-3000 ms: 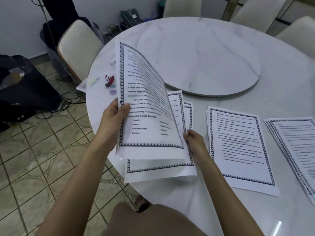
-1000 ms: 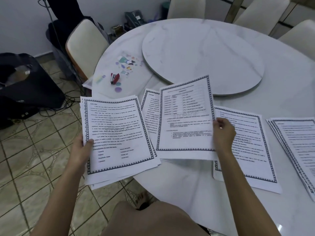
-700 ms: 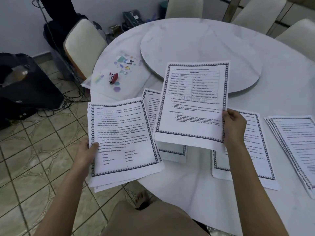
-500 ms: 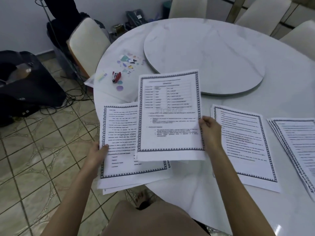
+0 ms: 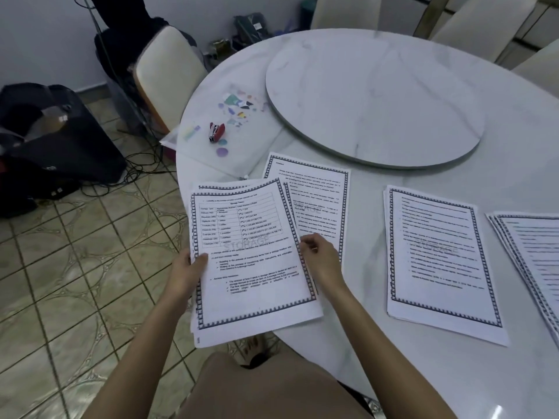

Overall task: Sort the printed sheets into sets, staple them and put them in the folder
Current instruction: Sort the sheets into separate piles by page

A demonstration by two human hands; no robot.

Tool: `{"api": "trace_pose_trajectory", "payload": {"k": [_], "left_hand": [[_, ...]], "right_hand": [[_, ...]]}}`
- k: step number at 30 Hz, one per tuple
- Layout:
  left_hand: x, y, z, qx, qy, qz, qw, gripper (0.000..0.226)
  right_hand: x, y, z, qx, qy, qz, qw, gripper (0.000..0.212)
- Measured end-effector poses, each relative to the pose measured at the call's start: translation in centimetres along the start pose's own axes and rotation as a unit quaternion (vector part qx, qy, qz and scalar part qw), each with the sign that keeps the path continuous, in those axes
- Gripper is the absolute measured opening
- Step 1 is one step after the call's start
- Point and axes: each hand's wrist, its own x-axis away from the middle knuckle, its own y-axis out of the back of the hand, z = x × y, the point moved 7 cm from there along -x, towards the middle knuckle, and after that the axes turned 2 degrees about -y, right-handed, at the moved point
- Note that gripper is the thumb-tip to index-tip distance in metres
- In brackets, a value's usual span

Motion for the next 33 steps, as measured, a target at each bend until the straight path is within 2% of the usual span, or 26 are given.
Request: {"api": "trace_pose_trajectory", "payload": {"k": [5, 14, 19, 23, 28, 31, 33], "left_hand": [[-0.6, 1.3, -0.1, -0.02, -0.011, -0.007, 1.0, 0.027], [-1.0, 2.5, 0.2, -0.024, -0.025, -0.019, 0.999, 0.03], [-1.3, 1.9, 0.5, -0.023, -0.018, -0.004, 1.0, 0.031], [-1.6, 1.5, 0.5, -0.017, -0.013, 0.003, 1.0, 0.031], [-1.9, 1.4, 0.5, -0.018, -0.006, 0.005, 1.0, 0.032], [-1.9, 1.3, 0.3, -0.019, -0.012, 0.01, 1.0, 0.032], [-1.7, 1.2, 0.2, -0.018, -0.015, 0.011, 1.0, 0.032]], "right_hand": [[-2.0, 4.6, -0.9, 0.056, -0.009, -0.101, 0.993, 0.018], [-2.7, 4.7, -1.7, 0.121, -0.115, -0.116, 0.979, 0.049], [-2.9, 3.7, -0.9, 0.19, -0.118, -0.147, 0.963, 0.059], [-3.3, 3.2, -0.7, 0.219, -0.11, -0.154, 0.957, 0.059], [-3.6, 3.9, -1.2, 0.081, -0.107, -0.164, 0.977, 0.037], [-3.6, 4.1, -0.9, -0.039, -0.095, -0.136, 0.985, 0.023], [-3.8, 4.0, -0.8, -0.051, -0.092, -0.114, 0.988, 0.018]]}}
